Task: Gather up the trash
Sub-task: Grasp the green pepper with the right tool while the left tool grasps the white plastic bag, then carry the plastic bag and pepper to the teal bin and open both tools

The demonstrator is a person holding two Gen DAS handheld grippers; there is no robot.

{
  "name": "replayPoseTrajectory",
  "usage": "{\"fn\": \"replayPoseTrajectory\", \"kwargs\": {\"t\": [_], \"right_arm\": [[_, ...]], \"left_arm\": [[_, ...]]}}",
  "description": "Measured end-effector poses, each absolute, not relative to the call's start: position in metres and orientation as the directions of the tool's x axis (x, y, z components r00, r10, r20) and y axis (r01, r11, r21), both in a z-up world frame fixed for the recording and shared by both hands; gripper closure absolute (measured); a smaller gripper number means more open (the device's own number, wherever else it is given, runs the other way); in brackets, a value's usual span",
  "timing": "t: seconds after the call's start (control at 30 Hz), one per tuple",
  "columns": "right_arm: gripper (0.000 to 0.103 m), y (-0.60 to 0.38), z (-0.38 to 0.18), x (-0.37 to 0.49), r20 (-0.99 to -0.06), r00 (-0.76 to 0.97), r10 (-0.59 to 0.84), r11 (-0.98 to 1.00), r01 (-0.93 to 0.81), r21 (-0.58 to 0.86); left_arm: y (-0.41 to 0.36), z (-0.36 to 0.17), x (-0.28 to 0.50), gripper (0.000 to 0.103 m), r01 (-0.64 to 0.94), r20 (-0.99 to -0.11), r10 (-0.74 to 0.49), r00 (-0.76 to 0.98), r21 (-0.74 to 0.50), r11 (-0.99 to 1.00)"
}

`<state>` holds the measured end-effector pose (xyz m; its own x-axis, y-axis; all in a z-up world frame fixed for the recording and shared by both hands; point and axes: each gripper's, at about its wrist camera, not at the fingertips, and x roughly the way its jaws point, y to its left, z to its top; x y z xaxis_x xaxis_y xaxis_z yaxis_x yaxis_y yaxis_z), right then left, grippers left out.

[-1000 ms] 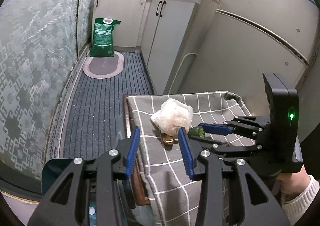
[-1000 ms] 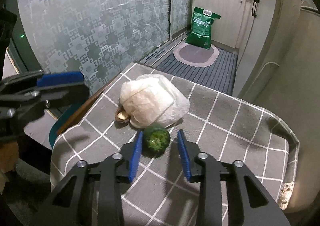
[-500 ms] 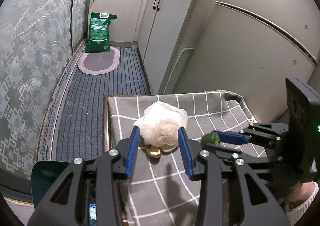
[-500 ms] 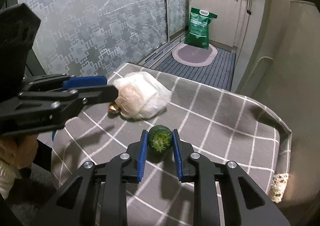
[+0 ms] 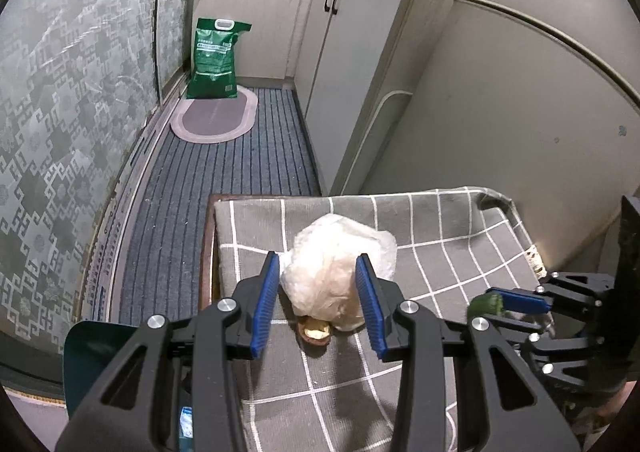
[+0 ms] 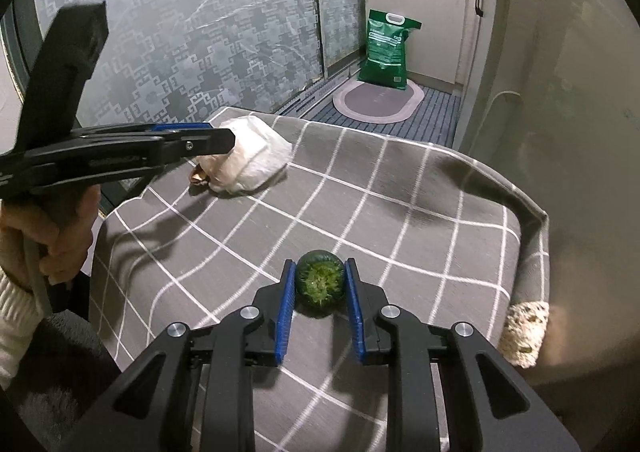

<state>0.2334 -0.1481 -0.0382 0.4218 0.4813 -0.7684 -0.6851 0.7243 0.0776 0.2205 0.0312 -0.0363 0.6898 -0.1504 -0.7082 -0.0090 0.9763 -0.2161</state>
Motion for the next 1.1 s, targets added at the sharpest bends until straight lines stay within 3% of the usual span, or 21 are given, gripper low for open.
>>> {"fn": "replayPoseTrajectory", "kwargs": {"t": [0.33,0.77,1.1], "right_arm": [[0.079,-0.159,-0.036,0.229,-0.766,0.434,0.474,0.734,-0.675,0.072],[0.079,-0.148,-0.029,0.229,-0.758,0.447,0.475,0.732,-0.679,0.058],[0.079,-0.116,-0.019,0.22,-0.75,0.441,0.493,0.705,-0.708,0.047]], "left_arm": [[0.027,-0.035,0.216,0.095,0.002,-0.696,-0.148,0.703,-0.206,0.979],[0.015,-0.005,0.197,0.098,0.071,-0.642,-0.198,0.741,-0.218,0.973],[0.048,0.012,0.177,0.098,0.026,-0.616,-0.165,0.771,-0.228,0.973]]}}
